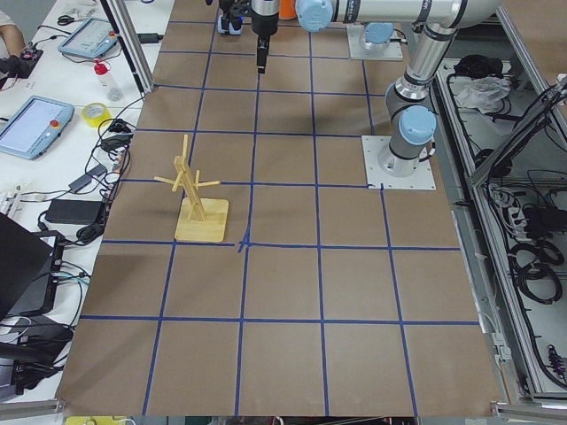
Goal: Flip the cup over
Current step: 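Lower the right gripper onto the white cup and grasp it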
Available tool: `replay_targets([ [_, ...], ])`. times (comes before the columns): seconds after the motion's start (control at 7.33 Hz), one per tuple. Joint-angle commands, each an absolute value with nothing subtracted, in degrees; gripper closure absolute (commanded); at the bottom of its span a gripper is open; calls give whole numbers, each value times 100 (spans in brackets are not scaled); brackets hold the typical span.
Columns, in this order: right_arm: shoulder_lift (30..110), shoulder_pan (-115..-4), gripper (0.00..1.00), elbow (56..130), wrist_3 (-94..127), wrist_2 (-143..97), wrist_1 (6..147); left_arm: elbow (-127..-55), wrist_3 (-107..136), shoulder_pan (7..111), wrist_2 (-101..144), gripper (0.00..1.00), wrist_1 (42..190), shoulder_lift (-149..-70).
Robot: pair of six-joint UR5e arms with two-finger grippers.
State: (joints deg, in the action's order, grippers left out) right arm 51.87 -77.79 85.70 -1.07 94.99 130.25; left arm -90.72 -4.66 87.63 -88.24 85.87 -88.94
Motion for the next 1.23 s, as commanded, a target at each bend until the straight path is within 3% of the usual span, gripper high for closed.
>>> replay_targets([
  [0.0,5238,-7787,100,8552,-106,9510,13157,-9053,-466,8763,-8816,0,8587,-8895],
  [0.27,5413,-7970,100,8482,-253,9396,13131,-9053,-466,8763,-8824,0,8587,-8895],
  [1.09,5660,-10746,100,8516,-2317,9589,13684,-9044,-466,8736,-8824,0,8587,-8860],
])
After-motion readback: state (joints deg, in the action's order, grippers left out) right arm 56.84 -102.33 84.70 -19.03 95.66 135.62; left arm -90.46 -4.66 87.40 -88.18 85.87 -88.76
